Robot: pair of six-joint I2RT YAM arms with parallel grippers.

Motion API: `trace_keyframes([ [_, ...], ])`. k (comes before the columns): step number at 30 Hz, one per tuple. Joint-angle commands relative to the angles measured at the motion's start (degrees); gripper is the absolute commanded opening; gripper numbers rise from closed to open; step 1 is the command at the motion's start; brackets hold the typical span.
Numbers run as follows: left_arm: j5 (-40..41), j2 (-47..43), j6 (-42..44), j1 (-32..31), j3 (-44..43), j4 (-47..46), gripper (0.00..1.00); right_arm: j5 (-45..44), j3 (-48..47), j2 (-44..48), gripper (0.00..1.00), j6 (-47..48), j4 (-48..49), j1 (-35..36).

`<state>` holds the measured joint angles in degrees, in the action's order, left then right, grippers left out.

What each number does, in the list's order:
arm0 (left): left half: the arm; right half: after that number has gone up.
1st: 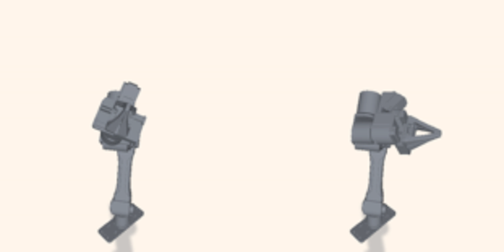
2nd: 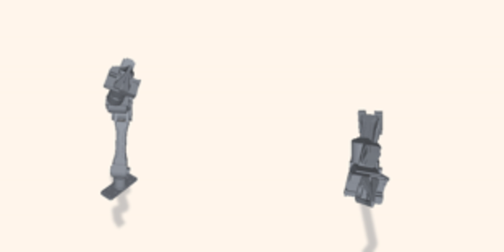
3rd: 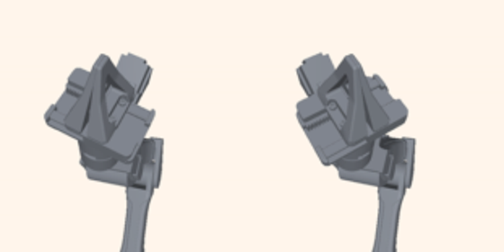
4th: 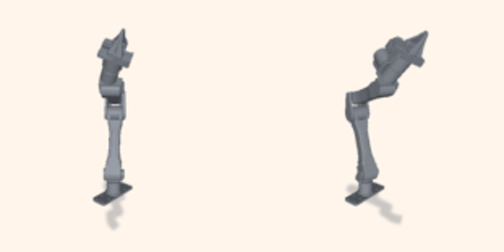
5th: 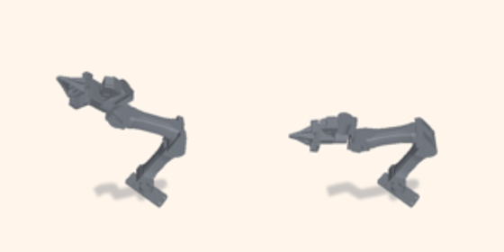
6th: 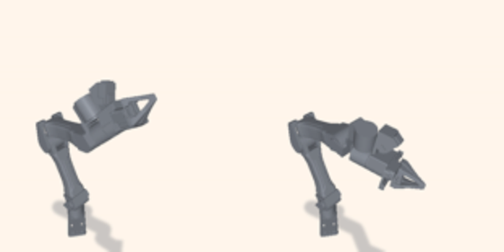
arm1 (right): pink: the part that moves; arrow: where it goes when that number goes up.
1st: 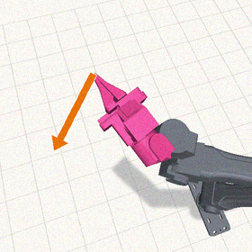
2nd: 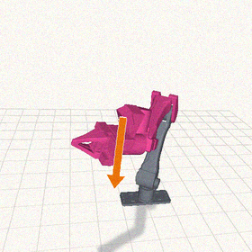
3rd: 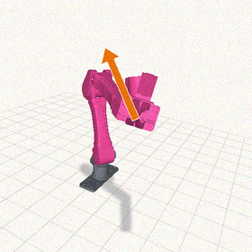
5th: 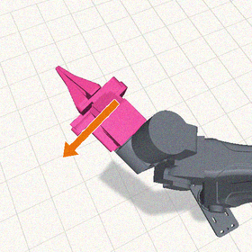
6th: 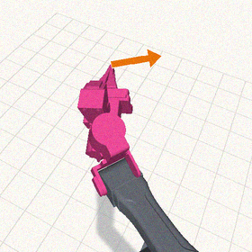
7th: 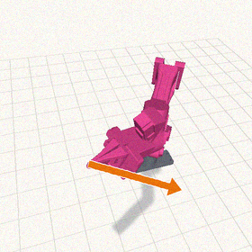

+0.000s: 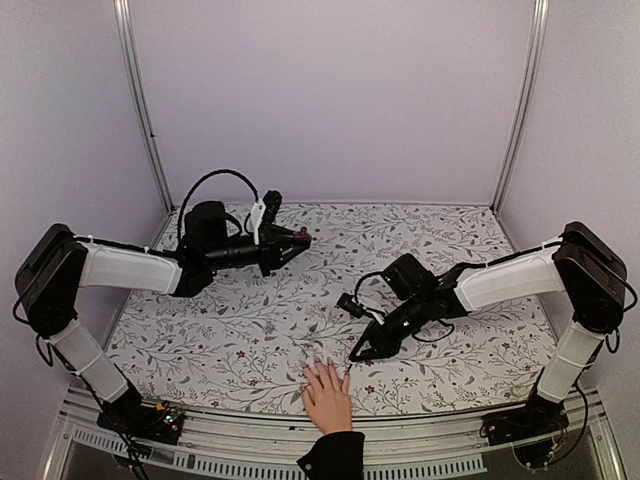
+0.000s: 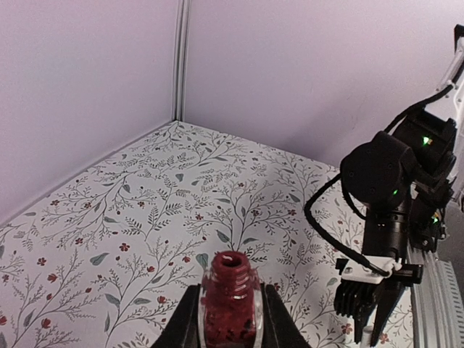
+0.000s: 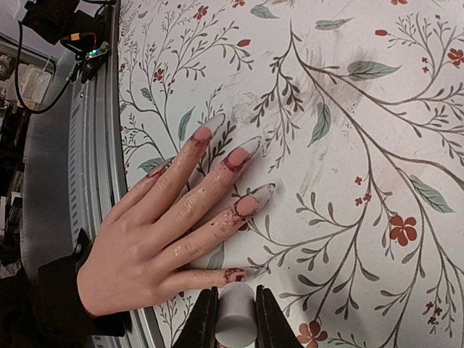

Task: Paint the nails
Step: Paint the nail polish on the nail.

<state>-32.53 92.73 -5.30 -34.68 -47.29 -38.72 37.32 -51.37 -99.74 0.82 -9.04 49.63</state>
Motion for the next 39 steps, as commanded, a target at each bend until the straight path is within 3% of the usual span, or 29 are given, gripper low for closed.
trace_keyframes([
  [1,-0.53,0.58,-0.48,1.01,-0.79,-1.69,0.00,0.99,-0.92,-1.07,0.00,-0.20,-0.14,0.47],
  [39,-0.51,0.54,-0.73,1.05,-0.44,-2.06,0.00,-0.07,-1.89,-1.21,0.00,-0.53,-0.63,0.52],
])
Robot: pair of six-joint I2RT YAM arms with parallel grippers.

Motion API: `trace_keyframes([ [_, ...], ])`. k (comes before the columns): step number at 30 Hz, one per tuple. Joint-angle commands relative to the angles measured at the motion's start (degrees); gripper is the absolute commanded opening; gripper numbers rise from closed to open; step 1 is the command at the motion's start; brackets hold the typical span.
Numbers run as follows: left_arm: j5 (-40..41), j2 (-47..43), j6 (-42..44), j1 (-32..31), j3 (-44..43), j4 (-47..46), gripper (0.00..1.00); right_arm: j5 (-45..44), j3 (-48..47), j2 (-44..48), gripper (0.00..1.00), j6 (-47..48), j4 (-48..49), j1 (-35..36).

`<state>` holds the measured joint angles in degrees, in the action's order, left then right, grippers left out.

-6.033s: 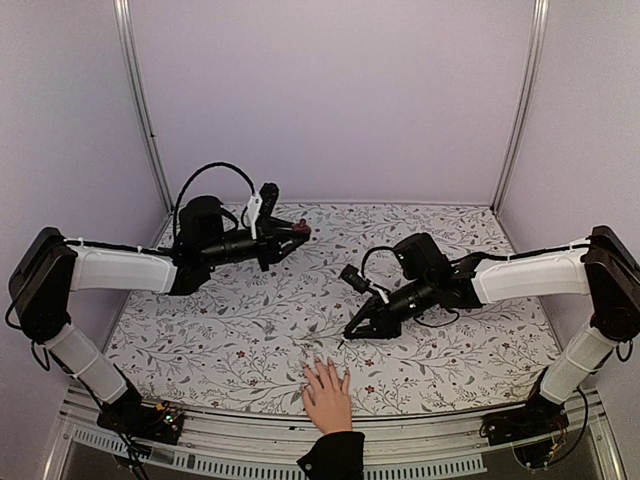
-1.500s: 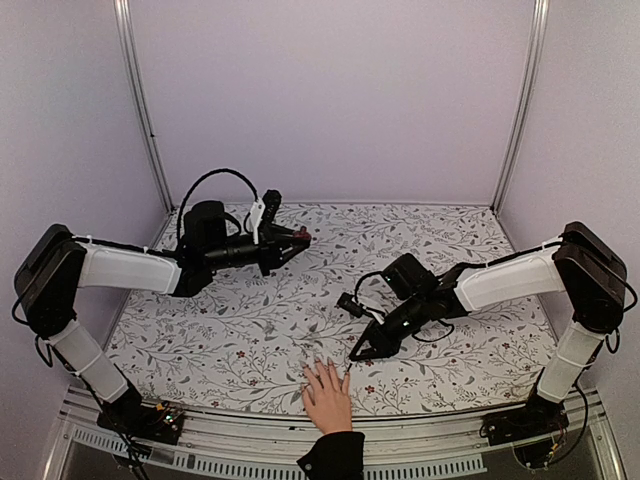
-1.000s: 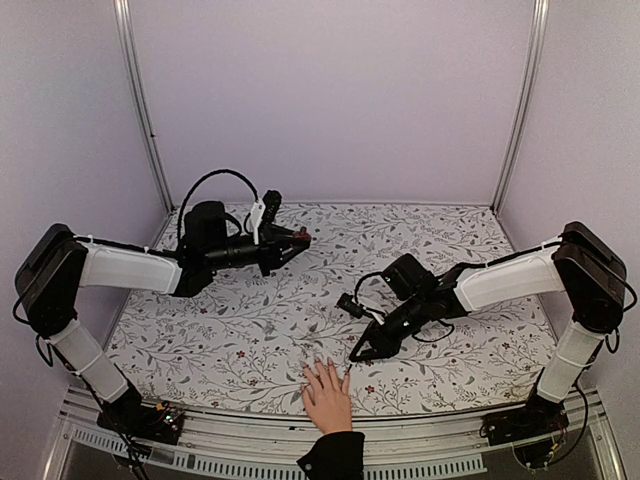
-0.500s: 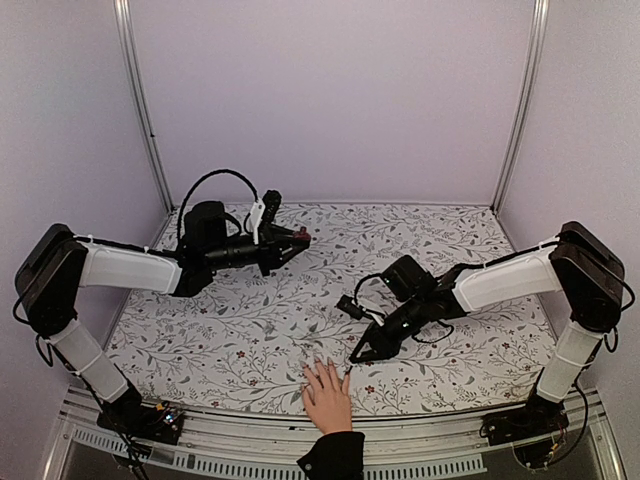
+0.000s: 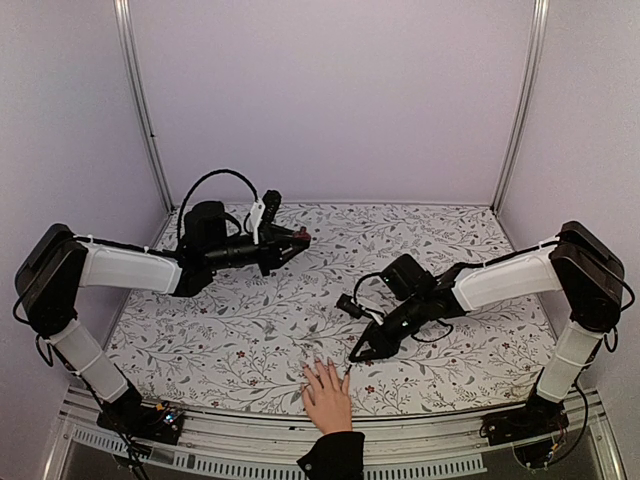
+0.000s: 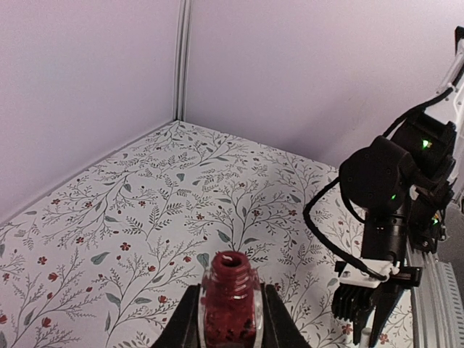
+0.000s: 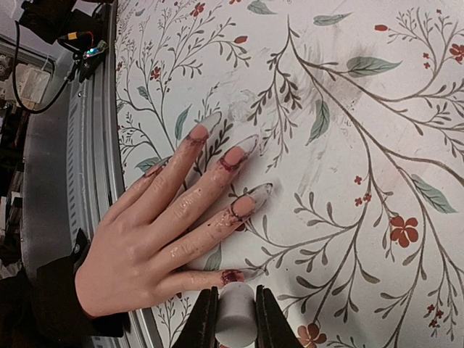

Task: Paint the nails
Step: Paint the nail polish on the nail.

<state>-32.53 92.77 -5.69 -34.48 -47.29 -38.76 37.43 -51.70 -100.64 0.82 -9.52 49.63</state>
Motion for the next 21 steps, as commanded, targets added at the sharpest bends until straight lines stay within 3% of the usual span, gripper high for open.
trace_keyframes([
  [1,-0.44,0.58,-0.31,0.89,-0.39,-2.02,0.00,-0.50,-1.56,-0.23,0.00,-0.55,-0.23,0.43],
  [21,-0.37,0.19,-0.53,0.88,-0.26,-2.28,0.00,-1.11,-1.24,6.41,0.00,-1.98,-0.33,-1.89],
])
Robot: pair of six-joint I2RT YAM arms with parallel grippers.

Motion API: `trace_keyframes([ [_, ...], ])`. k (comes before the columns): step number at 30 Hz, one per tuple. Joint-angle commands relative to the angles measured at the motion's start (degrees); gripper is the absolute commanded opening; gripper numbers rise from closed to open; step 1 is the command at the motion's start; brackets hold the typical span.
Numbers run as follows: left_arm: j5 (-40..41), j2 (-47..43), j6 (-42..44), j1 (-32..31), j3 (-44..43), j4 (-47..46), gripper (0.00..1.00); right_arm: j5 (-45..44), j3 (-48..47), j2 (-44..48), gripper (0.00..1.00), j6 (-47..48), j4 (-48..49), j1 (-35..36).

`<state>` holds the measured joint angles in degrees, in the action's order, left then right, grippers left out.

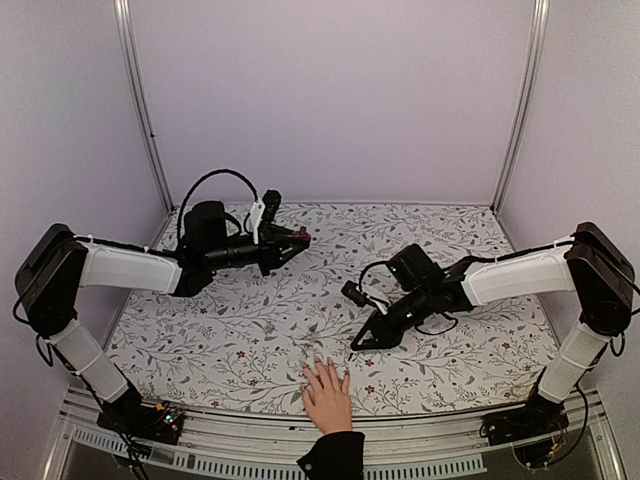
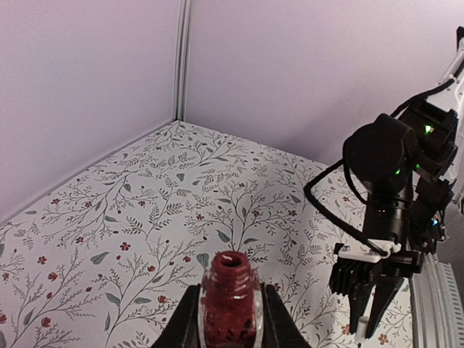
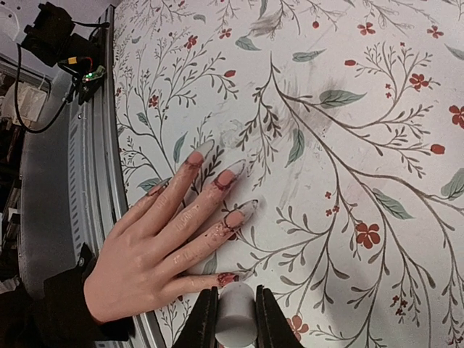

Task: Paint the nails
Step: Paint the nail polish on the nail.

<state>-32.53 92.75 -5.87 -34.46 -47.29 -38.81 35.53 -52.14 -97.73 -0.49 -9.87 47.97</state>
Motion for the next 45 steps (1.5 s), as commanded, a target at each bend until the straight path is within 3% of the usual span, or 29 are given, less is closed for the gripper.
trace_keyframes([
  [1,-0.35,0.16,-0.37,0.88,-0.23,-2.30,0.00,1.04,-1.06,3.73,0.00,-0.65,-0.02,-0.22],
  [17,-0.45,0.39,-0.18,0.88,-0.17,-2.28,0.00,4.81,-0.15,0.29,0.00,2.04,-0.51,0.67],
  [45,-0.47,0.84,-0.44,1.15,-0.26,-2.59,0.00,4.04,-1.91,-3.55,0.00,2.06,-1.95,0.99],
])
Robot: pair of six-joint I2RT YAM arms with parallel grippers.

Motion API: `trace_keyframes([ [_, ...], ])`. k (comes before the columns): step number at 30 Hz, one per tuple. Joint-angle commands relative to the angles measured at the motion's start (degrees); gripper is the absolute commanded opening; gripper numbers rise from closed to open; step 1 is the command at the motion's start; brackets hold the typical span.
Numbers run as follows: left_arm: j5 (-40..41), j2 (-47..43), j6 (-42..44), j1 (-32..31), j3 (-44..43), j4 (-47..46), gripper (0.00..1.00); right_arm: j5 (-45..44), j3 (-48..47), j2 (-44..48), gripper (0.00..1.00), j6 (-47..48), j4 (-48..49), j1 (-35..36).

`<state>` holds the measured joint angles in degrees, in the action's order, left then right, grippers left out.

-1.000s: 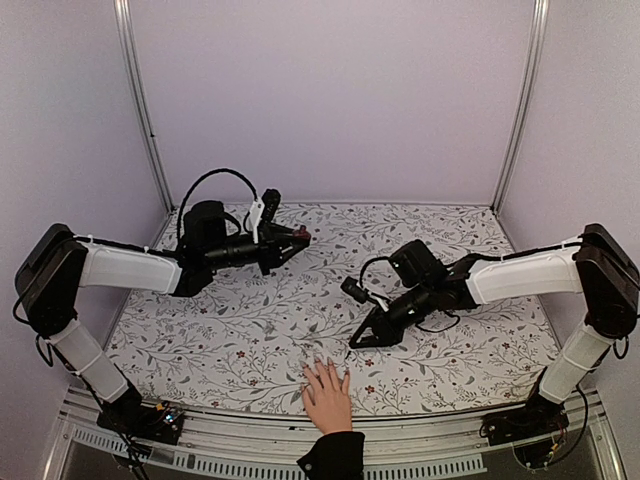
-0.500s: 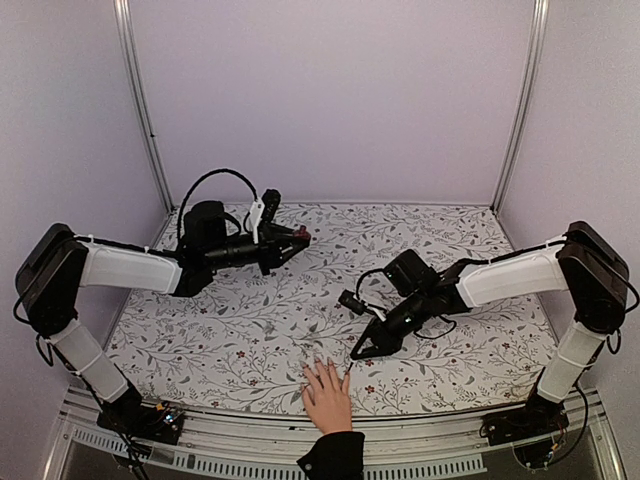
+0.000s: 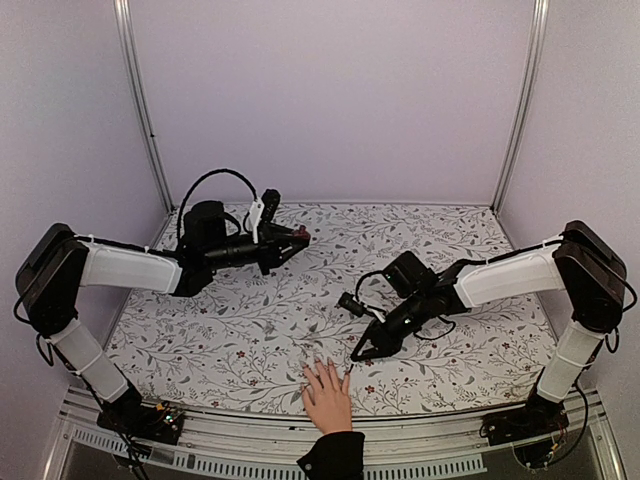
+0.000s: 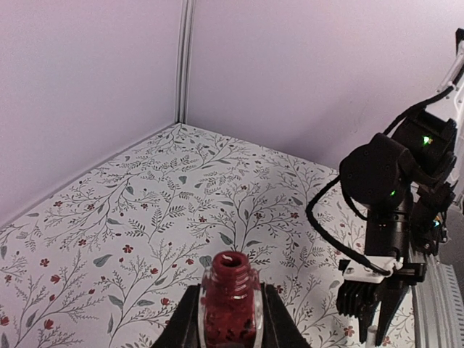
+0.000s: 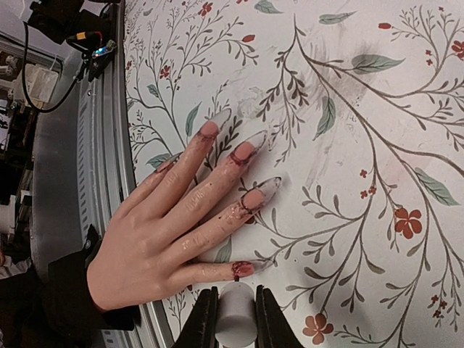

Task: Paint the nails
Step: Paint the nail polish on the nail.

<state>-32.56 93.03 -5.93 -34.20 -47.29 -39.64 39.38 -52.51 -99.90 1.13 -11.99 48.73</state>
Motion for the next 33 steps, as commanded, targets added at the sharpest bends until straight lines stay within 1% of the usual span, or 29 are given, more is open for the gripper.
trace_keyframes([
  [1,-0.52,0.57,-0.37,0.88,-0.26,-1.82,0.00,0.11,-1.54,-1.51,0.00,0.42,0.21,0.23],
  [21,-0.63,0.79,-0.47,1.01,-0.44,-2.01,0.00,-1.47,-2.50,-2.24,0.00,0.25,0.16,0.23],
  [33,-0.70,0.83,-0.44,1.14,-0.44,-2.02,0.00,-0.89,-2.78,-2.67,0.00,0.28,0.13,0.23],
])
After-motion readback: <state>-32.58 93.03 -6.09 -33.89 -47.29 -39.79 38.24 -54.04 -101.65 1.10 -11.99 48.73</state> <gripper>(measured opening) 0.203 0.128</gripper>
